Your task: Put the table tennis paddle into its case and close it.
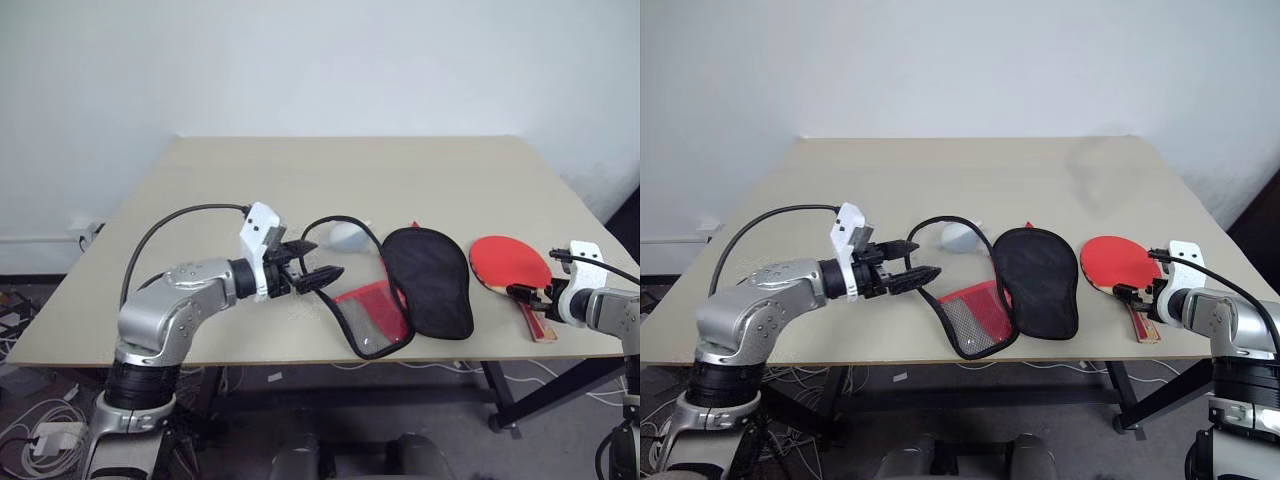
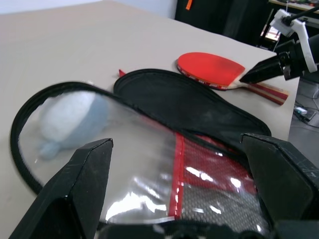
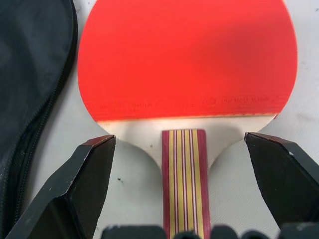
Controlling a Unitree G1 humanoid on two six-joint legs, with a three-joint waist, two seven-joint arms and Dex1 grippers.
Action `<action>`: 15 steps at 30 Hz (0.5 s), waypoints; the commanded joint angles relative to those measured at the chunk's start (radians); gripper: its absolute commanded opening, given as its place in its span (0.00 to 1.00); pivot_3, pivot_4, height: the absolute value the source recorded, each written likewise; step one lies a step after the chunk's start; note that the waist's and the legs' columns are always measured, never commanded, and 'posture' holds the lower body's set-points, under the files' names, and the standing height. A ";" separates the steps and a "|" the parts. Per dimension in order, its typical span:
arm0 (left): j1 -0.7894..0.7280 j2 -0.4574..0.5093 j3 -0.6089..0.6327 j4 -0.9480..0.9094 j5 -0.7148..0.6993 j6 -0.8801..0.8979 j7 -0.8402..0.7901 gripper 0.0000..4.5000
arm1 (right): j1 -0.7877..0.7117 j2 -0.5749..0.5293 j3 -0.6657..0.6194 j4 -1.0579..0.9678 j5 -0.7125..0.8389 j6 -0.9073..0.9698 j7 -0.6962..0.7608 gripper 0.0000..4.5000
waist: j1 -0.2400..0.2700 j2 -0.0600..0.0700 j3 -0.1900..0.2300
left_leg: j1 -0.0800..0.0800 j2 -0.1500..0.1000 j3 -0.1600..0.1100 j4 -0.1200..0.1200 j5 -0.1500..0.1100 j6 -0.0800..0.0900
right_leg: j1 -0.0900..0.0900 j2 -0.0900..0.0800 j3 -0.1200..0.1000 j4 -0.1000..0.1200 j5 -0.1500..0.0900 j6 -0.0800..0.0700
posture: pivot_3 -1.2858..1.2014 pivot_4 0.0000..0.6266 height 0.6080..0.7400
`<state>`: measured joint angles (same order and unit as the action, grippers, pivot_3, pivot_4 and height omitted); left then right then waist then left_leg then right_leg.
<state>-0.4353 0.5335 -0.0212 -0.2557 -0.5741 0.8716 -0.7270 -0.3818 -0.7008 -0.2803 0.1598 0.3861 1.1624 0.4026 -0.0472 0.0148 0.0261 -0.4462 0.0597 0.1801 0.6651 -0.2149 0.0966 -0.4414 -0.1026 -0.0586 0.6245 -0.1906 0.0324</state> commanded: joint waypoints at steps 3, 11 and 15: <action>-0.028 0.003 -0.003 0.012 0.011 -0.038 -0.021 0.99 | 0.013 -0.030 0.017 -0.054 -0.011 0.023 0.009 1.00 | 0.000 0.000 0.000 | 0.000 0.000 0.000 0.000 0.000 0.000 | 0.000 0.000 0.000 0.000 0.000 0.000 | 0.52 0.00 0.88; -0.032 -0.007 -0.012 0.015 0.010 -0.038 -0.022 1.00 | 0.009 -0.007 0.039 -0.042 -0.034 0.002 -0.013 0.91 | 0.000 0.000 0.000 | 0.000 0.000 -0.001 0.001 0.000 0.000 | 0.000 0.000 0.000 0.000 -0.001 -0.001 | 0.52 0.00 0.88; -0.030 -0.005 -0.019 0.010 0.012 -0.038 -0.026 1.00 | -0.008 0.011 0.057 -0.027 -0.050 -0.017 -0.021 0.63 | 0.000 0.000 0.000 | 0.000 0.000 -0.001 0.001 0.000 0.000 | 0.000 0.000 0.000 0.000 -0.001 -0.001 | 0.52 0.00 0.88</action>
<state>-0.4385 0.5268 -0.0383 -0.2284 -0.5643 0.8503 -0.7447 -0.3572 -0.6911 -0.2244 0.1442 0.3451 1.1659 0.3839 -0.0473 0.0145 0.0262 -0.4461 0.0600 0.1795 0.6659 -0.2150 0.0970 -0.4412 -0.1024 -0.0582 0.6246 -0.1915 0.0317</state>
